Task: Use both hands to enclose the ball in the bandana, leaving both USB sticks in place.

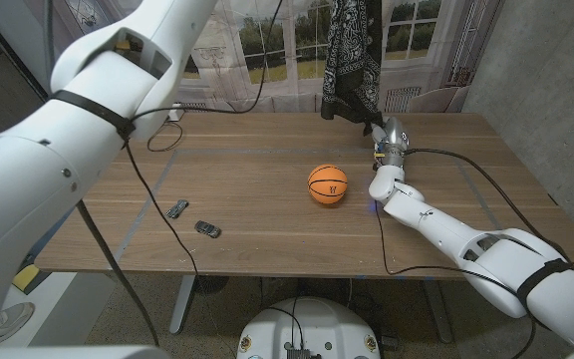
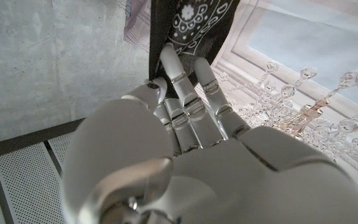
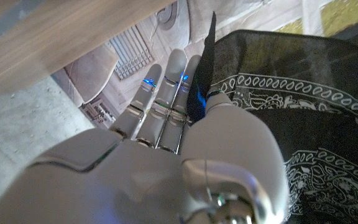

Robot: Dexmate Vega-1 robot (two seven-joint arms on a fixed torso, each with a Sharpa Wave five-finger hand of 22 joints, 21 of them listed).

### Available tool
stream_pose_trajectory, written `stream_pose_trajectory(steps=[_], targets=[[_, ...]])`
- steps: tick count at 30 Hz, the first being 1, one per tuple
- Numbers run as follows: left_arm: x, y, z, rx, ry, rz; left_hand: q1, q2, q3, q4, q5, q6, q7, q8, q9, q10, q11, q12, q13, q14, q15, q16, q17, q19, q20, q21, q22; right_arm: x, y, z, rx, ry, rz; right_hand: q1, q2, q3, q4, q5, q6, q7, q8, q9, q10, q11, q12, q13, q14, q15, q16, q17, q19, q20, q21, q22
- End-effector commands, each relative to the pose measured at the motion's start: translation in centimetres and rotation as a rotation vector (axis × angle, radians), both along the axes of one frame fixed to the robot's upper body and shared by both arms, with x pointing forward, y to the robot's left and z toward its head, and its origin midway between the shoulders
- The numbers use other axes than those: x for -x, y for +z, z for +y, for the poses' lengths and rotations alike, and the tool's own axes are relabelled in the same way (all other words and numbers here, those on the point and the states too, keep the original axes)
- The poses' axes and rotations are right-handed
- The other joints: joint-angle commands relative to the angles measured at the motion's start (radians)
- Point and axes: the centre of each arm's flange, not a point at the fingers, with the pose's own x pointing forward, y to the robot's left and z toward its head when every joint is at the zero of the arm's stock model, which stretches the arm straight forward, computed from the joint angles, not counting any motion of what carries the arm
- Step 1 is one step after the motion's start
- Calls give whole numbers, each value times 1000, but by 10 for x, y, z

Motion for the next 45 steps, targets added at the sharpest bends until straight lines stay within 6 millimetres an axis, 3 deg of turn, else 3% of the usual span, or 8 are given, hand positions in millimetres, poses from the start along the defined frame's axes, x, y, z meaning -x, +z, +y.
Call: stream_pose_trajectory(steps=[1, 7, 19, 31, 36, 45], targets=[[-7, -16, 38, -145, 64, 174, 3, 15, 8, -3, -3, 4, 14, 3, -2, 18, -1, 155, 471, 4, -20, 0, 8, -5, 9, 13, 7, 17, 1, -22, 9, -216, -108, 25, 12, 30, -13, -7, -1, -12, 17, 33, -27, -23, 31, 58, 3, -94, 26, 47, -14, -9, 14, 8], [-13, -31, 59, -214, 179, 254, 16, 10, 14, -18, -18, 36, 16, 6, -17, 37, 5, 124, 419, 2, -23, 0, 14, -6, 12, 25, 10, 28, 5, -30, 54, -322, -162, 28, 10, 38, 0, -9, 0, -15, 34, 69, -38, -33, 72, 127, -1, -96, 37, 80, -21, -14, 32, 11], [-39, -73, 89, -303, 320, 372, 22, -4, 12, -45, -64, 90, 15, -23, -73, 91, 6, 64, 297, 21, -26, -45, -66, -14, 16, 46, 8, 59, -1, -62, 107, -469, -225, 34, 6, 46, 10, -11, 2, -18, 52, 110, -47, -39, 116, 203, -7, -97, 57, 100, -26, -19, 54, 13], [-76, -107, 117, -291, 419, 449, 16, 0, 13, -45, -77, 86, 8, -48, -97, 94, -4, 32, 243, 11, -22, -56, -72, -39, 23, 47, 7, 100, -5, -98, 36, -612, -266, 36, 3, 49, 18, -14, 6, -21, 67, 139, -39, -43, 124, 213, -6, -97, 77, 103, -28, -20, 73, 13], [-85, -118, 126, -275, 506, 469, 14, 4, 15, -44, -79, 83, 4, -55, -102, 89, -7, 28, 240, 5, -23, -62, -75, -44, 25, 47, 6, 114, -1, -108, -15, -655, -297, 38, 3, 51, 19, -15, 7, -18, 71, 150, -33, -42, 124, 210, -5, -97, 84, 103, -28, -17, 80, 12], [-91, -132, 147, -222, 488, 470, 3, 6, 15, -35, -78, 74, -4, -67, -110, 76, -17, 35, 256, -11, -21, -75, -80, -57, 29, 45, 4, 131, 13, -120, -85, -692, -361, 38, 2, 52, 23, -18, 13, -15, 75, 157, -28, -43, 128, 215, -1, -95, 101, 104, -28, -12, 92, 11]])
